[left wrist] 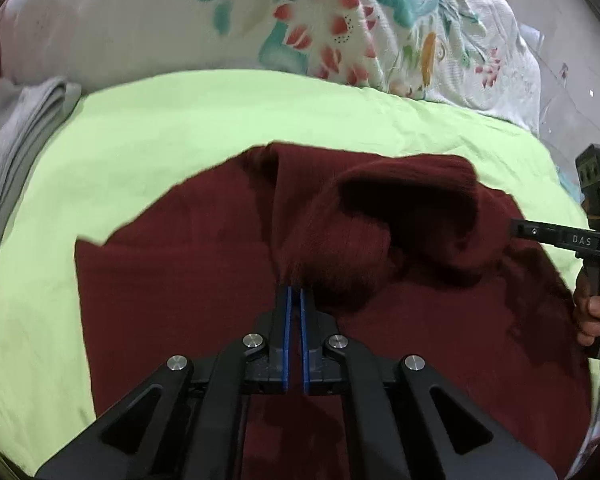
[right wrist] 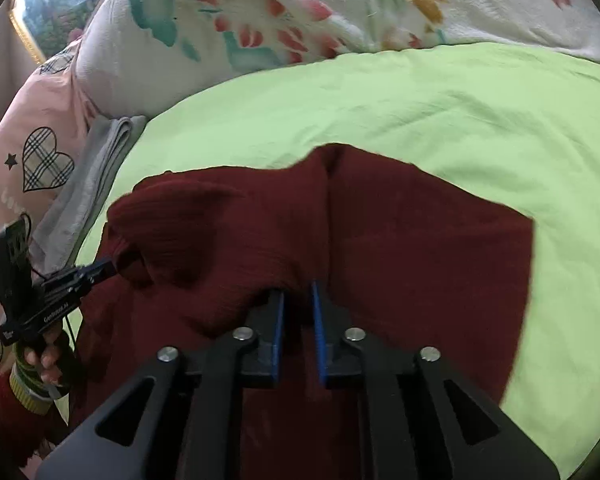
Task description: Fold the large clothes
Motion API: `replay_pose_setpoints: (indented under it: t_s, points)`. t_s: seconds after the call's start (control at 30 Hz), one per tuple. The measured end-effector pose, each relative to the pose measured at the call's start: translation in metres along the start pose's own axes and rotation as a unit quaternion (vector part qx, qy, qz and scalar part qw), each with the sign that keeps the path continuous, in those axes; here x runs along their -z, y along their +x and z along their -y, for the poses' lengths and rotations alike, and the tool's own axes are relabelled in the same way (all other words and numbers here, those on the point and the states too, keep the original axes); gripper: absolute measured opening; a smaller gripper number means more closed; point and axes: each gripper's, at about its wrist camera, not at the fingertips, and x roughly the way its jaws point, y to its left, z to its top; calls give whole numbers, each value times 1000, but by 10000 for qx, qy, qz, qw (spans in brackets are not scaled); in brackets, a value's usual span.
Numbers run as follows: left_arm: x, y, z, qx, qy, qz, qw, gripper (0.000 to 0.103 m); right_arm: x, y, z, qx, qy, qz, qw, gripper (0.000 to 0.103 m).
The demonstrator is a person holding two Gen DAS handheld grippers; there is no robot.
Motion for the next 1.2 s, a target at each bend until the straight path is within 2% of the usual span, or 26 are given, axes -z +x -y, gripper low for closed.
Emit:
replay_pose_setpoints:
  t_s: [0.07, 0.2, 0.33, 0.37, 0.5, 0.6, 0.63, 0.67, 0.7, 0.8, 0.93, 1.07, 1.1, 1.17, 1.2]
  points:
    - [4, -11, -3, 172, -133, 37, 9998, 5, 3, -18, -4, 26, -8, 206, 9998, 40]
    - [7, -27, -6, 567, -407, 90, 9975, 8, 4, -31, -30, -139, -354, 420, 9984, 48]
    - [2, -23, 2, 806, -434, 18, 9958, 8, -13, -11, -73, -364, -1060, 382, 9930, 69]
    - [2, -20, 6, 820, -374, -9, 9959, 8, -17, -4, -84, -360, -1318, 369, 9899, 72]
    - [-1, -6, 9, 1059, -303, -212, 9937, 9, -28, 27, -116, -153, -2177, 221, 9756, 72]
    - [-1, 13, 6, 1242, -343, -486, 9905, 9, -37, 52, -118, -2, -2319, 17, 9727, 72]
    - [-2, 19, 4, 1295, -375, -584, 9891, 9, -39, 57, -116, -29, -2267, -35, 9739, 55]
    - [-3, 26, 3, 1335, -404, -678, 9879, 9, -42, 60, -112, -128, -2171, -103, 9760, 19]
    - [-4, 30, 3, 1354, -416, -726, 9873, 9, -45, 60, -107, -233, -2001, -179, 9793, 6]
    - [-6, 37, 2, 1383, -455, -741, 9866, 9, -42, 39, -103, -469, -1827, 68, 9820, 5]
    - [-10, 33, -5, 1410, -711, -595, 9857, 11, -19, -2, -105, -910, -1907, 301, 9770, 4]
    - [-7, 22, -19, 1534, -1096, -380, 9813, 14, 17, -6, -104, -1157, -1869, -75, 9755, 7]
    - [-4, 19, -24, 1605, -1199, -348, 9791, 16, 27, -4, -102, -1133, -1858, -193, 9758, 10]
    - [0, 13, -31, 1679, -1353, -304, 9760, 21, 47, 3, -95, -1188, -1682, -482, 9774, 40]
    - [2, 10, -35, 1704, -1402, -295, 9749, 23, 54, 3, -90, -1183, -1576, -503, 9791, 46]
